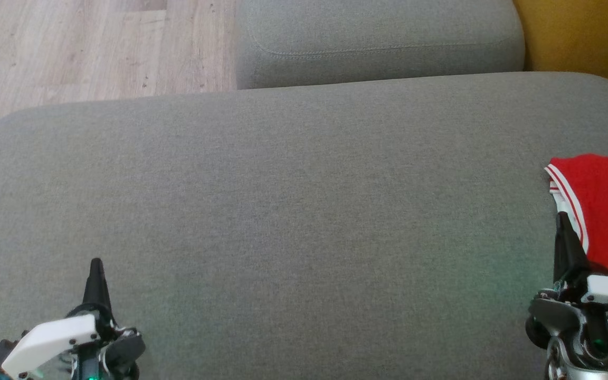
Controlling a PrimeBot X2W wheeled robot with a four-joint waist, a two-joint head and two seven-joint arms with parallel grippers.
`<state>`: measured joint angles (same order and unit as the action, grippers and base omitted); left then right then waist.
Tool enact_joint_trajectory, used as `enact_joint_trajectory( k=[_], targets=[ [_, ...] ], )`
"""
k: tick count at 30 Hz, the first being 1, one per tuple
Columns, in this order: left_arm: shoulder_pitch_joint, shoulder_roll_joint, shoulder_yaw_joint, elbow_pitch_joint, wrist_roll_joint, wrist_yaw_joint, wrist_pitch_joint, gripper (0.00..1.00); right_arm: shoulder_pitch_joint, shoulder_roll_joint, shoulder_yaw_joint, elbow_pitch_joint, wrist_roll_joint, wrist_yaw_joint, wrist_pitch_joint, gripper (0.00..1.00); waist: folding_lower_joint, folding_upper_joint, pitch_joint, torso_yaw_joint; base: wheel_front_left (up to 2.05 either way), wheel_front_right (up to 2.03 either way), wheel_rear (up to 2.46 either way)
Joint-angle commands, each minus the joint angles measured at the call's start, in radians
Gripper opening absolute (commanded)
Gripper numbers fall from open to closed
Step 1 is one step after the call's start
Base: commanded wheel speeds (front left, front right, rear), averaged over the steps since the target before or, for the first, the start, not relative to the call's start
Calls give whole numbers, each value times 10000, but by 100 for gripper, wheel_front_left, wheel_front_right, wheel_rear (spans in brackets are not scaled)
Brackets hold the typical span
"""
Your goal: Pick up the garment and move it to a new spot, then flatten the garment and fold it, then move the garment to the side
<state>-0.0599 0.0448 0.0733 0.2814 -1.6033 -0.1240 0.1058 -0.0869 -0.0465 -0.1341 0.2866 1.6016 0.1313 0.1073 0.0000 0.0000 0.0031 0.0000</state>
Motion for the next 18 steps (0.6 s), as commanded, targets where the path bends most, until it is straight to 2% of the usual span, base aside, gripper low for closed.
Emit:
enact_joint_trajectory(
  k=[1, 18],
  targets=[
    [-482, 54, 401, -361, -56, -67, 72, 0, -210, -37, 204, -418, 71, -6, 59, 0, 0, 0, 0, 0, 0, 0, 0],
    [-482, 54, 401, -362, -56, -67, 72, 0, -210, -37, 204, -418, 71, -6, 59, 0, 0, 0, 0, 0, 0, 0, 0]
  ],
)
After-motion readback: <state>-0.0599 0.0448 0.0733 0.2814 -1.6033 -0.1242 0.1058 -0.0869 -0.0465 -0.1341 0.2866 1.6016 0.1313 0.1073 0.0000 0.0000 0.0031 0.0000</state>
